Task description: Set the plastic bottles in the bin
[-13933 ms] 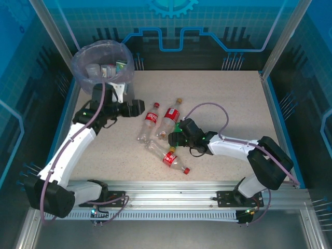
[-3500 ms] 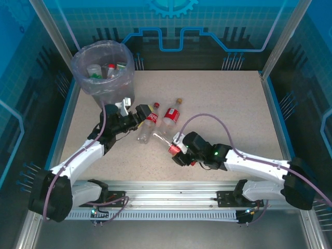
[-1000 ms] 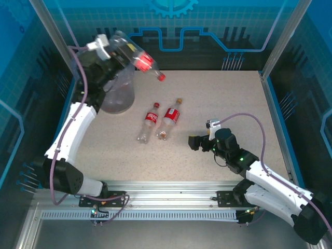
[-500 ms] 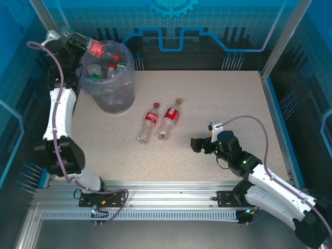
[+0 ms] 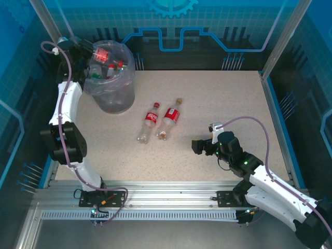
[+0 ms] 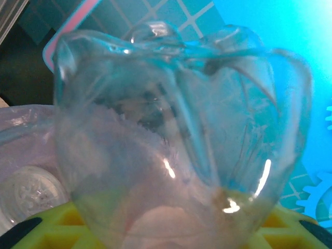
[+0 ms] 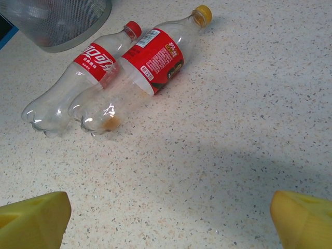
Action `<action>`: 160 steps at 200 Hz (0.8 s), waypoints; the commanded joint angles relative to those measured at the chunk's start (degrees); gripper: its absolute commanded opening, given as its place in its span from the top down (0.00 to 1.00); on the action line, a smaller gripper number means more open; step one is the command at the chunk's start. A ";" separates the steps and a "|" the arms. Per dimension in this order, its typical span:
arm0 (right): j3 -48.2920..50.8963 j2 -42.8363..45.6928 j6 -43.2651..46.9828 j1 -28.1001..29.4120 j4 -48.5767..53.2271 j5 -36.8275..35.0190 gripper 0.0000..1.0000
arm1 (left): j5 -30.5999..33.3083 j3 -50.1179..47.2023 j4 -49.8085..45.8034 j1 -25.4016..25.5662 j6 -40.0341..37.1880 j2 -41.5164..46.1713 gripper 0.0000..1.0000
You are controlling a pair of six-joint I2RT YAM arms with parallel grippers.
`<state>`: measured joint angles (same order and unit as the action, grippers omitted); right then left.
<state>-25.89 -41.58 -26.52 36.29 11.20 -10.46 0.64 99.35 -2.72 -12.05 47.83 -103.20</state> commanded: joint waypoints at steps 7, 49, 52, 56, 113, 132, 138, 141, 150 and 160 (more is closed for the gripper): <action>0.35 0.01 0.77 -0.92 1.03 0.24 0.01 | -0.19 1.68 -2.76 1.77 -3.27 -2.82 0.47; 0.68 0.29 1.10 -0.96 1.46 -0.16 0.01 | 0.16 0.33 -3.72 1.17 -6.87 -1.18 0.38; 0.67 0.21 1.04 -0.96 1.38 -0.10 0.01 | 0.01 0.36 -3.46 1.01 -6.95 -1.01 0.38; 0.71 0.04 1.11 -0.96 1.24 -0.07 0.01 | -0.23 0.56 -3.23 0.86 -7.09 -0.90 0.39; 0.75 -1.97 1.30 -1.01 -0.38 0.68 0.01 | -2.76 13.72 -11.73 -0.69 -15.29 -1.58 0.43; 0.88 -2.25 1.22 -1.03 -0.56 0.62 0.01 | -4.25 17.88 -15.36 -1.12 -18.03 -2.13 0.43; 0.91 -2.42 1.25 -1.05 -0.72 0.67 0.01 | -4.86 19.15 -16.63 -1.26 -18.63 -2.36 0.43; 0.99 -2.44 1.22 -1.06 -0.81 0.75 0.01 | -5.10 19.69 -17.29 -1.30 -18.99 -2.44 0.43; 1.12 -2.78 1.28 -1.02 -1.20 0.82 0.01 | -5.79 21.11 -19.08 -1.31 -20.04 -2.83 0.43; 1.04 -3.14 1.21 -1.05 -1.59 1.12 0.01 | -6.50 22.63 -21.08 -1.35 -20.98 -3.46 0.42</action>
<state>-25.74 -44.16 -25.87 35.97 11.55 -10.02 -2.70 118.17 -16.05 -12.82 32.12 -105.32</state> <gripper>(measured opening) 0.991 0.570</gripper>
